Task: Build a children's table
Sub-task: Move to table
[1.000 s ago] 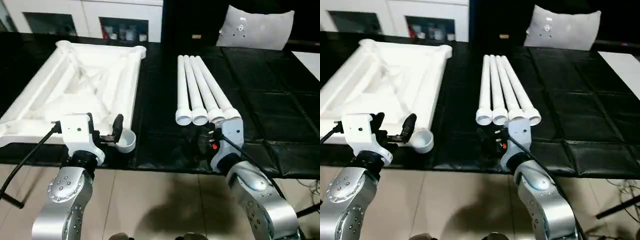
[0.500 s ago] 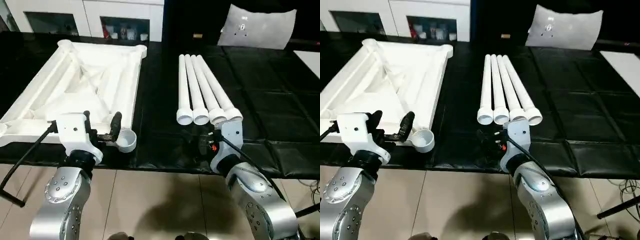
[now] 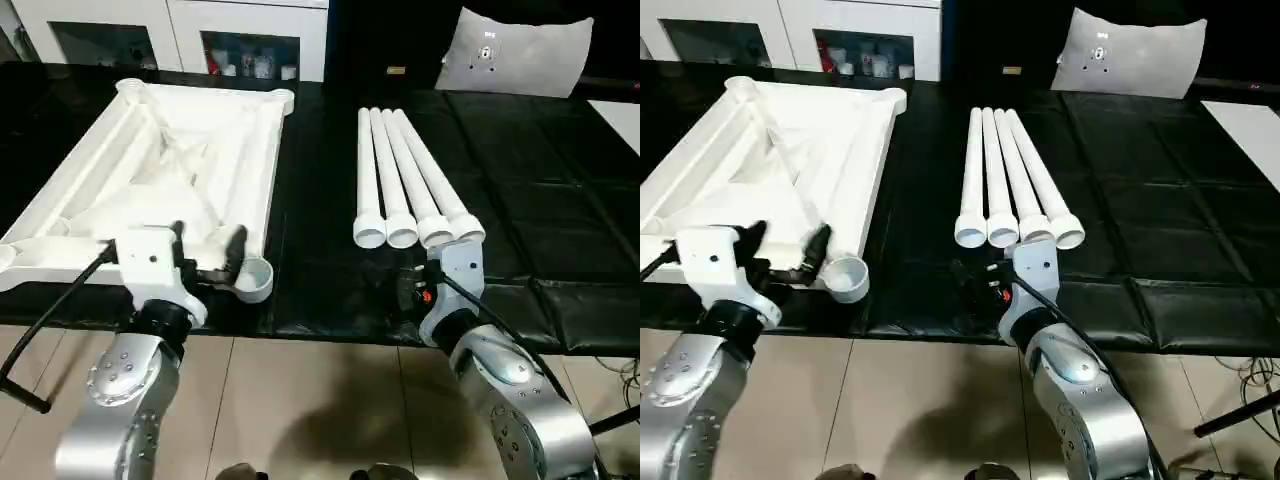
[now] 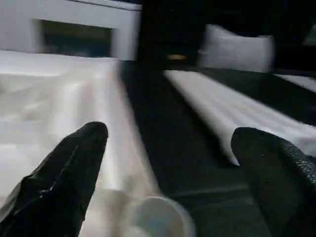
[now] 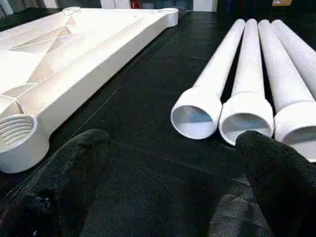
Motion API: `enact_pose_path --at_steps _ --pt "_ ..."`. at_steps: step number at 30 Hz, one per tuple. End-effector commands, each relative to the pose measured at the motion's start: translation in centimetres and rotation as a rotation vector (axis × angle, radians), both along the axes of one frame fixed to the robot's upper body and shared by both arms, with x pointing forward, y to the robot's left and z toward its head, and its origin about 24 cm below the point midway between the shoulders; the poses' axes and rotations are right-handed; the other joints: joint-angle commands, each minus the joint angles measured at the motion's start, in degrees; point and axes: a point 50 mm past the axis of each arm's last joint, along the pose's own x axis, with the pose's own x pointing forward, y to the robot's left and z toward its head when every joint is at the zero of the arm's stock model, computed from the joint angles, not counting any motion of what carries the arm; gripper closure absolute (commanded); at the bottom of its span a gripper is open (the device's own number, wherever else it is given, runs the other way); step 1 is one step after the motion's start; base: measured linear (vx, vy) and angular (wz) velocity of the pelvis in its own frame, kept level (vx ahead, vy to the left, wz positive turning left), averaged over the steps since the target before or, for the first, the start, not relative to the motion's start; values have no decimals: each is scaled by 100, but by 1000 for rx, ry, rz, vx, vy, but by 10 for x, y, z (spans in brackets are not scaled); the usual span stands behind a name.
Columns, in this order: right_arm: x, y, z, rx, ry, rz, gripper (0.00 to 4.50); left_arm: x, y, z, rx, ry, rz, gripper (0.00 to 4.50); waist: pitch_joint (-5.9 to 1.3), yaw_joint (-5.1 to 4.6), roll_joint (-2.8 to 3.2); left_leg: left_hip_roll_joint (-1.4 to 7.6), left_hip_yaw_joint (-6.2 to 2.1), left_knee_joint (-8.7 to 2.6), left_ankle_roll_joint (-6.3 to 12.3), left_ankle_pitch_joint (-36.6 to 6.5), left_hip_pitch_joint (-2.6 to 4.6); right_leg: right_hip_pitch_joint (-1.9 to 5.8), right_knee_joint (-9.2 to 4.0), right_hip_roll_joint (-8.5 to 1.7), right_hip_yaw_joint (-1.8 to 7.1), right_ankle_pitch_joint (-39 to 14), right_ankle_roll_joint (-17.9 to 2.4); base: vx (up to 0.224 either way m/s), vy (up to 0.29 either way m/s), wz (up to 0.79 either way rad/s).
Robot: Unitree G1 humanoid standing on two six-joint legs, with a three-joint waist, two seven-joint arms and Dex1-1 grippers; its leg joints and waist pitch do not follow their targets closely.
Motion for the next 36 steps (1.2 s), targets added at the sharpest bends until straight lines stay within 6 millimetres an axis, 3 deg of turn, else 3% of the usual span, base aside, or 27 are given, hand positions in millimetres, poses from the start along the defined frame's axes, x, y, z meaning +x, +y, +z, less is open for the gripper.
enact_pose_path --at_steps 1,5,10,18,19,24,34,35,36 --pt "-1 0 1 8 -4 13 0 -7 -9 -6 39 6 -193 11 -292 27 59 467 -137 -565 42 -384 13 221 -328 -440 255 -121 -1153 0 0 0" --pt "-1 1 2 8 -6 21 0 -5 -5 -9 40 28 -215 11 -282 9 94 482 -129 -582 -35 -568 34 219 -330 -449 260 -227 -1193 0 0 0" --pt "-1 1 2 10 -8 16 0 -3 -3 -10 45 34 -220 11 -280 6 93 480 -126 -590 -100 -696 32 230 -341 -452 267 -324 -1222 0 0 0" --pt "-2 0 2 12 -8 15 0 0 2 -11 56 7 -182 11 -300 12 70 480 -113 -586 -31 -516 23 253 -339 -451 272 -147 -1230 0 0 0" --pt "-2 0 2 13 -8 15 0 -2 1 -11 29 15 -210 38 -296 17 79 481 -114 -589 -22 -475 22 251 -331 -455 271 -134 -1255 0 0 0" --pt "-2 0 1 12 -7 15 0 -3 1 -11 40 16 -221 74 -288 14 83 486 -113 -597 -33 -609 29 238 -342 -448 270 -311 -1264 0 0 0" --pt "-2 1 1 14 -6 16 0 -2 3 -13 56 12 -190 176 -294 15 82 484 -111 -588 -16 -490 26 248 -325 -448 265 -134 -1290 0 0 0" --pt "-2 1 2 15 -7 17 0 -1 4 -12 64 7 -169 129 -287 15 85 487 -113 -592 -16 -551 26 248 -337 -451 269 -210 -1279 0 0 0" --pt "-2 1 2 16 -8 17 0 0 5 -12 62 3 -160 120 -290 16 85 486 -112 -589 -20 -560 26 250 -336 -453 269 -228 -1279 0 0 0"
